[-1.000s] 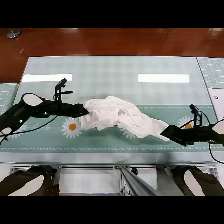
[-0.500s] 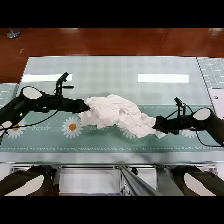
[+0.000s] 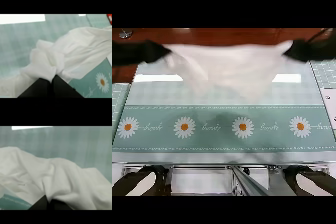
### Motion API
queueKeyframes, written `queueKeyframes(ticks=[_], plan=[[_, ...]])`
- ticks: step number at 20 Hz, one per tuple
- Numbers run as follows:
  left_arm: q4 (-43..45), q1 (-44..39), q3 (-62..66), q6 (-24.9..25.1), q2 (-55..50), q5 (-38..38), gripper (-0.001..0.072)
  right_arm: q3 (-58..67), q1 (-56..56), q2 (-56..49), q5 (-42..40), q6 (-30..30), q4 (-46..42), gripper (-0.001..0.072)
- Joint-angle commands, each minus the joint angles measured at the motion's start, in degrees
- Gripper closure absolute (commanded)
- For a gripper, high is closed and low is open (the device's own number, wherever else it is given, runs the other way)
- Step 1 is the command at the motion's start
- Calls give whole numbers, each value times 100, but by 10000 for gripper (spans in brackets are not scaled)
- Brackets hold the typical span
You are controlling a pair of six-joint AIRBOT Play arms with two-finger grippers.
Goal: Fold the shirts.
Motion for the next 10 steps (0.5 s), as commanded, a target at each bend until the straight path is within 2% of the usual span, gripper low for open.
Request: queueKeyframes(ticks=[1,6,10], plan=[[28,435,1432,-76,442,-195,682,2302,9,179,603,31,-249,690],[824,1069,2149,-254,1464,-907,682,2675,9,1515,1019,-114,-769,690],[1036,1008,1853,-664,2087,-2632,682,2450,9,2339,1980,-118,-909,690]])
